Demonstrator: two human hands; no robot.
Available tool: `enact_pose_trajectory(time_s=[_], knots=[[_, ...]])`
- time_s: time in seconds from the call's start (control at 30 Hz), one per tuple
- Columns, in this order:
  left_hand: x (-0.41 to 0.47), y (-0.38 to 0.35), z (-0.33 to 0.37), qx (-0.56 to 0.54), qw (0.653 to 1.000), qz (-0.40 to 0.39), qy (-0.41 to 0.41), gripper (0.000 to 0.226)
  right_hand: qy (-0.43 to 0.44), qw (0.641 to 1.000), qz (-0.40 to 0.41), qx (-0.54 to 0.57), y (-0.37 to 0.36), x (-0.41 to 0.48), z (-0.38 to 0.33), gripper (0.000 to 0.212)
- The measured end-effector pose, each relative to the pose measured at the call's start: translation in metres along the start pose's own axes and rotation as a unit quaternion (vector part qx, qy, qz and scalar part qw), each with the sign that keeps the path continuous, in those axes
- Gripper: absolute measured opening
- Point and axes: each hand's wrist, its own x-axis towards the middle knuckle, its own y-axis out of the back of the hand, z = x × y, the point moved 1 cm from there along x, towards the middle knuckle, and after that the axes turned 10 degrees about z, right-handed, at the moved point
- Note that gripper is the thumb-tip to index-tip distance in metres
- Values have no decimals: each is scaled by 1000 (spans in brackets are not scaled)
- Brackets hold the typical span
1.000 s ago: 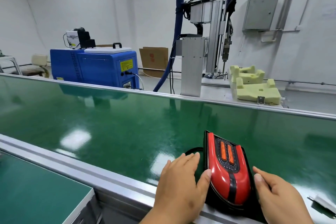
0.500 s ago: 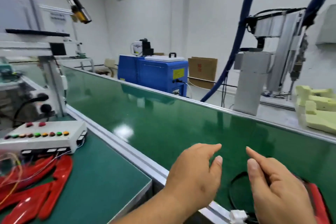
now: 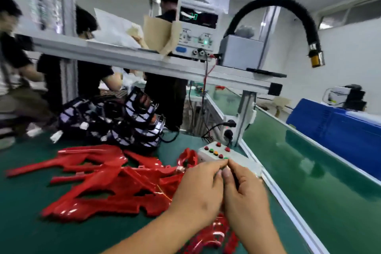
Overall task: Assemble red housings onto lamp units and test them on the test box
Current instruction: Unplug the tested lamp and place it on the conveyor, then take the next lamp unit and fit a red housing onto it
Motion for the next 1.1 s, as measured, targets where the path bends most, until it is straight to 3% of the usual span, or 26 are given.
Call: enact_pose_trajectory(time_s=[0.07, 0.17, 0.3, 0.47, 0.83, 1.0, 1.1], knots=[[6, 22, -22, 34, 998, 38, 23, 37, 7, 998, -46, 30, -34, 6, -12, 22], [6, 52, -49, 37, 996, 62, 52, 40, -12, 994, -95, 54, -81, 6, -23, 33], [-7, 73, -91, 59, 992, 60, 92, 35, -57, 984, -155, 63, -129, -10, -29, 38], [-27, 78, -128, 94, 985, 53, 134, 35, -47, 972, -227, 42, -168, -30, -15, 37], [-37, 65, -145, 139, 984, 33, 103, 45, -11, 987, -157, 16, -167, -39, -8, 29], [-39, 63, -153, 90, 983, 46, 152, 41, -5, 989, -145, -11, -164, -42, -15, 27], [-38, 64, -151, 105, 985, 21, 138, 46, 2, 989, -147, -24, -162, -41, -19, 29]])
